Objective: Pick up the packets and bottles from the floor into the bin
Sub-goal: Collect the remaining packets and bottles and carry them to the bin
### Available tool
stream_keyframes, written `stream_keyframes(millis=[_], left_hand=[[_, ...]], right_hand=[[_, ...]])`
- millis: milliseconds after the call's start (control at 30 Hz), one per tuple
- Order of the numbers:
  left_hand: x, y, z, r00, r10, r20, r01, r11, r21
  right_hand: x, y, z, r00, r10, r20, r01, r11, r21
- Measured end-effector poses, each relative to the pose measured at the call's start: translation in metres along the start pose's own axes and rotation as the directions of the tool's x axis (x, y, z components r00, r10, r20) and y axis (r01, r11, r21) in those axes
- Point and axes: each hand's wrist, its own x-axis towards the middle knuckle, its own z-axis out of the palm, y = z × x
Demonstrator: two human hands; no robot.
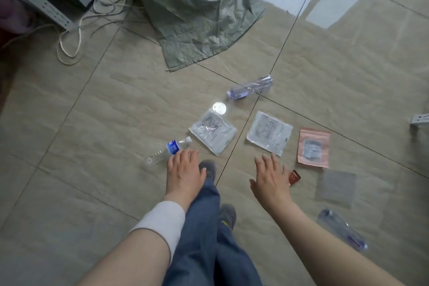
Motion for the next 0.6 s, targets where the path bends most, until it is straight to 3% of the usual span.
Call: stream_keyframes(millis=[100,333,600], left_hand=[[0.039,0.011,-0.003,0.995,0.096,0.034,-0.097,0.995,0.021],[0.14,0.036,0.028,0.953,0.254,0.163,-0.273,0.956,0.107],[0.208,0.057,0.076,0.869,0.374,0.325,-0.452,0.866,0.212]], right_hand=[[0.023,0.015,-0.007,0.996,0.048,-0.072,-0.044,0.998,0.047],[0.107,0.061,0.009,0.985,0.172,0.023,-0.173,0.985,0.007],[0.183,0.102,0.032,0.986,0.167,0.013,-0.167,0.984,0.055]])
